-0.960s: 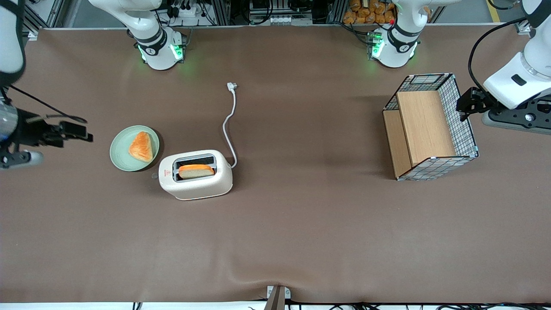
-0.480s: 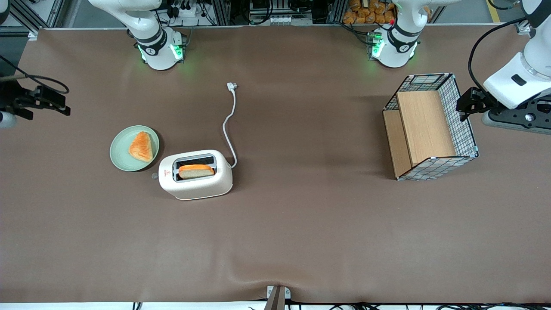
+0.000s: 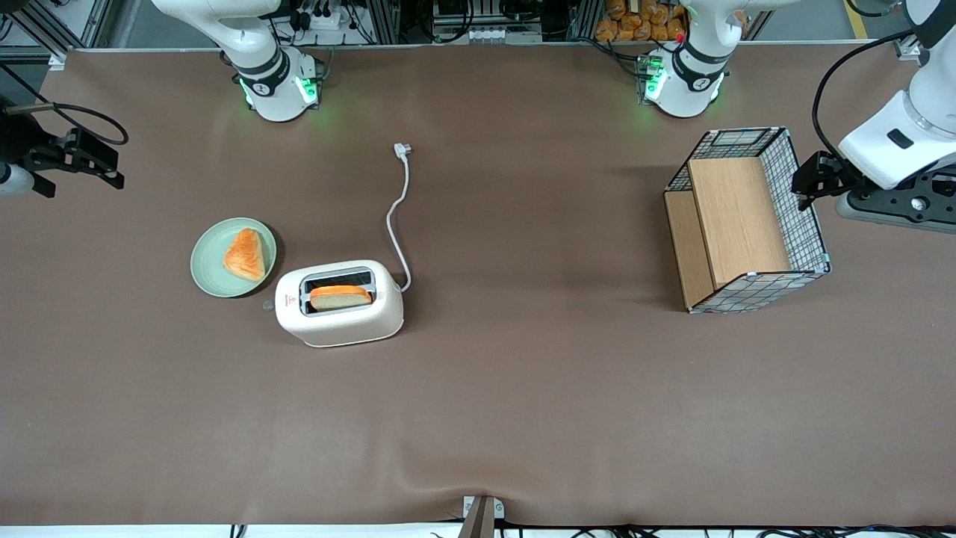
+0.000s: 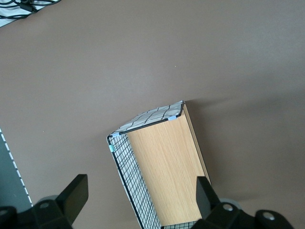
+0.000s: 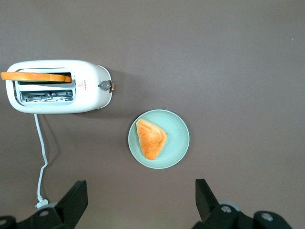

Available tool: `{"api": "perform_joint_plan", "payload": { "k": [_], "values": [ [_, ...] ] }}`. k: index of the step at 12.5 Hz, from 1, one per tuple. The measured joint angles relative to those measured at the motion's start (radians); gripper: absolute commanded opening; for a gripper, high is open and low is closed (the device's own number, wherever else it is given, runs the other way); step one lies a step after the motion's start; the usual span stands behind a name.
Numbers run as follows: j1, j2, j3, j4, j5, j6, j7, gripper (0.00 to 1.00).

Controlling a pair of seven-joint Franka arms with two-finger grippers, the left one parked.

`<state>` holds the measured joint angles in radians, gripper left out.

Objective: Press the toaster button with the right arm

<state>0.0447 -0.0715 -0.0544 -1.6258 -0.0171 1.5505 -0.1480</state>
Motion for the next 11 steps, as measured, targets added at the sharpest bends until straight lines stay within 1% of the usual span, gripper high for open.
{"api": "perform_joint_plan", "payload": {
  "k": [11],
  "values": [
    [0.007, 0.0, -0.005, 0.0, 0.001, -0.005, 0.002, 1.0]
  ]
}}
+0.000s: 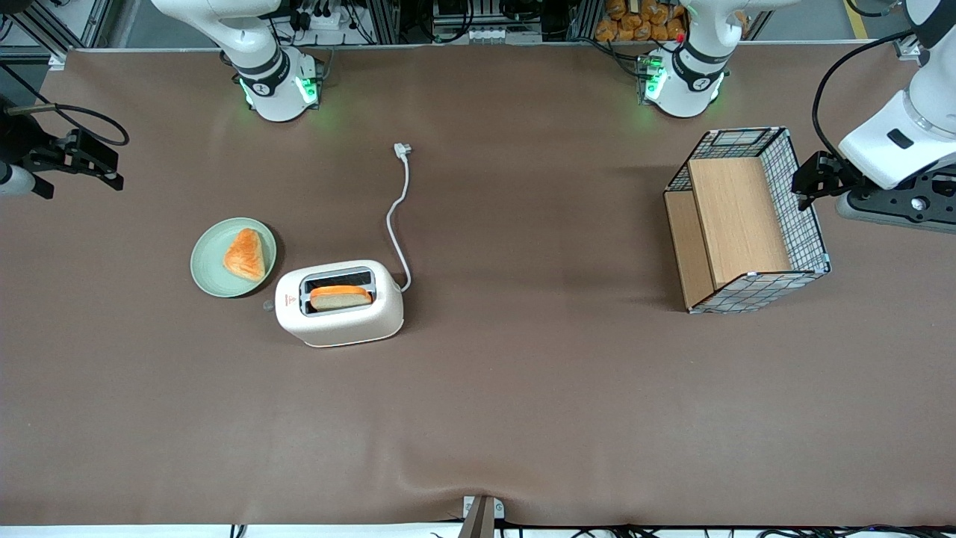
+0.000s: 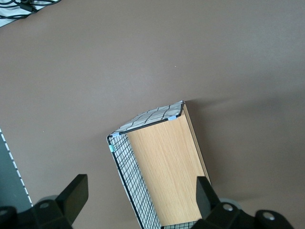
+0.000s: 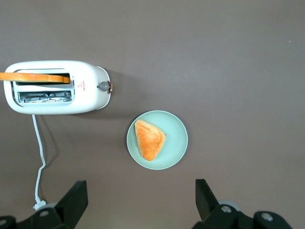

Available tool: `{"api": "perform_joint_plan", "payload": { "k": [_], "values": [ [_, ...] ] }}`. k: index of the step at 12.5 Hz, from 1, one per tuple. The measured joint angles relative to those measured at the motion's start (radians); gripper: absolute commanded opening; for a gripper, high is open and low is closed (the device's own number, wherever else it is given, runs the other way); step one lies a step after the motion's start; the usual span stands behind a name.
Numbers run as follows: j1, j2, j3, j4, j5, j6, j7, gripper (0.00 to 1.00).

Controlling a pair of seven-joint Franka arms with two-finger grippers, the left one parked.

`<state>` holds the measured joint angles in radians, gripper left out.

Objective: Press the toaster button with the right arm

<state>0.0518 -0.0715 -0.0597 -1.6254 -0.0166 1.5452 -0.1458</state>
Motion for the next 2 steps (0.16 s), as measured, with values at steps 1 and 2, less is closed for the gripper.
{"api": "perform_joint_plan", "payload": {
  "k": [1, 2],
  "values": [
    [0.0, 0.0, 0.0, 0.0, 0.003, -0.005, 0.0, 1.0],
    [0.0, 0.0, 0.0, 0.0, 0.005, -0.011, 0.0, 1.0]
  ]
}}
